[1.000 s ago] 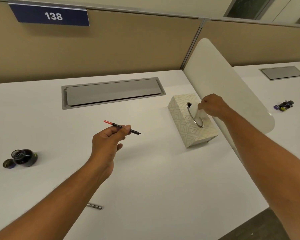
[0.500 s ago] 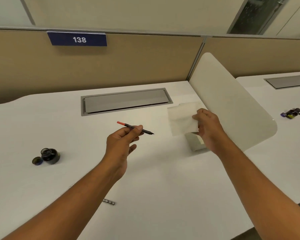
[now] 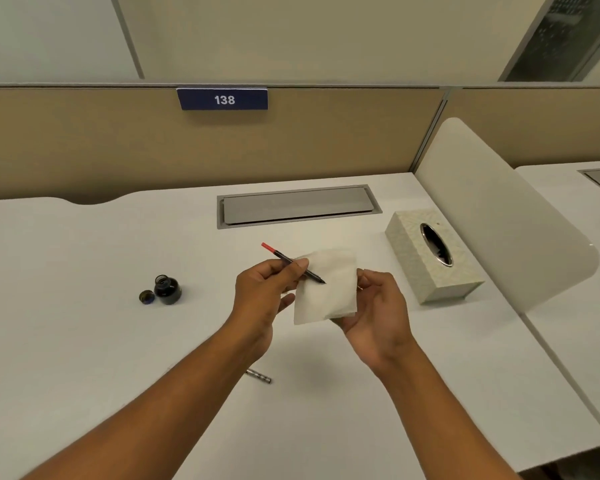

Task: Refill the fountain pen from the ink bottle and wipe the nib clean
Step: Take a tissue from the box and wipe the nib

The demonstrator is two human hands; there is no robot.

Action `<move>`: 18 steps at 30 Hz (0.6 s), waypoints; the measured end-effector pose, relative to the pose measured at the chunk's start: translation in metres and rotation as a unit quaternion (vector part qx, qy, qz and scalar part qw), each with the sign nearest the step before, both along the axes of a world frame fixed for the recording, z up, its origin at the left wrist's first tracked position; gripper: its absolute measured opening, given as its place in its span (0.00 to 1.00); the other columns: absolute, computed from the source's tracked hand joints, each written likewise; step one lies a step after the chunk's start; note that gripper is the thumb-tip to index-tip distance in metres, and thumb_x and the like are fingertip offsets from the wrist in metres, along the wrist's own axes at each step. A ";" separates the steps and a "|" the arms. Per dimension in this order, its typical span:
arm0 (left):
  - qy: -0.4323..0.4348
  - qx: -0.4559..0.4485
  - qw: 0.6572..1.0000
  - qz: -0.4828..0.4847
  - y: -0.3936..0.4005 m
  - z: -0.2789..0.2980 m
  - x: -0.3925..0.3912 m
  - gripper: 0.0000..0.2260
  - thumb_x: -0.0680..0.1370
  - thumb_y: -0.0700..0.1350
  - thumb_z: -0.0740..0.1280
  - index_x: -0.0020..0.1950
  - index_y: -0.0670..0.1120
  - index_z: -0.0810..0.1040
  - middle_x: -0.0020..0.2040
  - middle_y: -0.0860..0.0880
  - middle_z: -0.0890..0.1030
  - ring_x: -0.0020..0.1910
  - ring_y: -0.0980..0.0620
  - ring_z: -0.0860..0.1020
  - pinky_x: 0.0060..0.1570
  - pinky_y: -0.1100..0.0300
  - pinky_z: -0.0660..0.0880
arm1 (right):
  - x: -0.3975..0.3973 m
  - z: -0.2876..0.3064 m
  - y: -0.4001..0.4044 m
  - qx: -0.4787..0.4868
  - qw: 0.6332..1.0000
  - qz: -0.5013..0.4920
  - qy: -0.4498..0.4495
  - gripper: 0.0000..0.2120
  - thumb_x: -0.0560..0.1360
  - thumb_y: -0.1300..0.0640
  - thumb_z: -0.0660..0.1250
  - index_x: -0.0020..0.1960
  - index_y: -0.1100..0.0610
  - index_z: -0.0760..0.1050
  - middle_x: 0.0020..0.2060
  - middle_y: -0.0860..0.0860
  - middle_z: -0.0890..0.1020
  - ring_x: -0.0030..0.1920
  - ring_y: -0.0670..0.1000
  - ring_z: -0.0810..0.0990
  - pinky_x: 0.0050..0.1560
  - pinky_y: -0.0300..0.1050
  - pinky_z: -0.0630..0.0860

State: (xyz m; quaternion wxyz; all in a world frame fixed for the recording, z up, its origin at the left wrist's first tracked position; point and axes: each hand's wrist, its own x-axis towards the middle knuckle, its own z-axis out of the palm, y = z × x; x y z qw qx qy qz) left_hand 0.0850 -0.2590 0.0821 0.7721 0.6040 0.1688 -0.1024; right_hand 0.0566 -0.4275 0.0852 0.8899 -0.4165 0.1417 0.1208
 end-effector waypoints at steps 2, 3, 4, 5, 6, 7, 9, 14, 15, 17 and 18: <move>-0.014 0.008 1.000 0.003 0.006 0.001 -0.005 0.07 0.76 0.47 0.77 0.49 0.44 0.88 0.48 0.46 0.89 0.49 0.47 0.86 0.56 0.50 0.82 | -0.005 -0.002 0.008 -0.026 0.999 -0.008 0.016 0.18 0.84 0.53 0.58 0.64 0.63 0.80 0.61 0.60 0.84 0.58 0.62 0.84 0.54 0.54 0.79; -0.021 0.010 1.000 0.002 0.009 0.002 -0.007 0.07 0.76 0.47 0.77 0.49 0.44 0.88 0.48 0.45 0.89 0.49 0.47 0.86 0.55 0.51 0.82 | -0.008 -0.003 0.012 -0.048 0.999 -0.008 0.013 0.18 0.85 0.54 0.59 0.68 0.62 0.78 0.63 0.60 0.84 0.62 0.63 0.84 0.57 0.55 0.79; -0.029 0.011 1.000 0.002 0.011 0.002 -0.010 0.07 0.76 0.46 0.77 0.49 0.43 0.89 0.48 0.45 0.89 0.49 0.47 0.86 0.52 0.52 0.82 | -0.010 -0.005 0.016 -0.065 0.998 -0.009 0.007 0.17 0.85 0.55 0.61 0.70 0.61 0.77 0.64 0.60 0.84 0.64 0.63 0.83 0.58 0.56 0.79; -0.037 0.013 0.999 0.002 0.013 0.003 -0.012 0.07 0.76 0.46 0.77 0.49 0.43 0.89 0.48 0.45 0.89 0.48 0.47 0.86 0.50 0.54 0.82 | -0.013 -0.004 0.020 -0.075 0.997 -0.011 0.002 0.16 0.84 0.57 0.63 0.70 0.60 0.76 0.64 0.60 0.84 0.63 0.62 0.84 0.58 0.54 0.80; -0.044 0.017 0.999 0.001 0.015 0.003 -0.015 0.07 0.76 0.45 0.77 0.50 0.42 0.88 0.48 0.45 0.89 0.48 0.47 0.86 0.49 0.54 0.82 | -0.015 -0.002 0.024 -0.085 0.996 -0.013 -0.001 0.14 0.83 0.58 0.65 0.68 0.59 0.78 0.63 0.59 0.85 0.61 0.59 0.85 0.55 0.52 0.81; -0.051 0.025 0.998 0.000 0.016 0.003 -0.017 0.07 0.76 0.45 0.77 0.50 0.43 0.89 0.48 0.45 0.89 0.48 0.47 0.87 0.48 0.54 0.82 | -0.018 0.000 0.028 -0.095 0.995 -0.012 -0.004 0.13 0.82 0.59 0.66 0.65 0.57 0.80 0.62 0.56 0.86 0.58 0.56 0.87 0.53 0.49 0.82; -0.058 0.047 0.997 -0.002 0.018 0.003 -0.020 0.07 0.75 0.46 0.78 0.51 0.44 0.89 0.47 0.47 0.89 0.49 0.47 0.87 0.51 0.51 0.83 | -0.023 0.001 0.035 -0.121 0.993 -0.004 -0.015 0.15 0.77 0.56 0.71 0.63 0.56 0.82 0.59 0.54 0.87 0.55 0.53 0.88 0.53 0.45 0.84; -0.058 0.073 0.996 -0.010 0.027 0.004 -0.033 0.09 0.74 0.50 0.79 0.50 0.47 0.89 0.47 0.49 0.90 0.51 0.48 0.87 0.54 0.51 0.82 | -0.030 0.000 0.050 -0.186 0.982 -0.011 -0.004 0.10 0.77 0.61 0.73 0.58 0.58 0.86 0.53 0.52 0.89 0.56 0.54 0.87 0.55 0.46 0.84; -0.059 0.078 0.995 -0.009 0.030 0.004 -0.035 0.10 0.74 0.50 0.79 0.51 0.46 0.89 0.47 0.50 0.90 0.51 0.48 0.87 0.53 0.53 0.82 | -0.030 0.000 0.053 -0.190 0.982 -0.015 0.003 0.09 0.77 0.61 0.74 0.57 0.58 0.86 0.52 0.52 0.89 0.57 0.55 0.87 0.55 0.47 0.83; -0.062 0.087 0.994 -0.009 0.036 0.004 -0.038 0.09 0.76 0.49 0.77 0.52 0.47 0.89 0.48 0.50 0.90 0.51 0.50 0.87 0.51 0.56 0.79 | -0.030 -0.002 0.058 -0.187 0.982 -0.017 0.017 0.08 0.76 0.61 0.74 0.55 0.59 0.87 0.51 0.53 0.90 0.56 0.56 0.87 0.56 0.49 0.82; -0.065 0.093 0.993 -0.008 0.039 0.004 -0.039 0.07 0.77 0.48 0.77 0.52 0.48 0.89 0.48 0.51 0.90 0.51 0.52 0.87 0.51 0.58 0.79 | -0.030 -0.003 0.061 -0.180 0.983 -0.015 0.029 0.07 0.77 0.61 0.74 0.54 0.58 0.87 0.51 0.53 0.90 0.56 0.55 0.87 0.56 0.49 0.82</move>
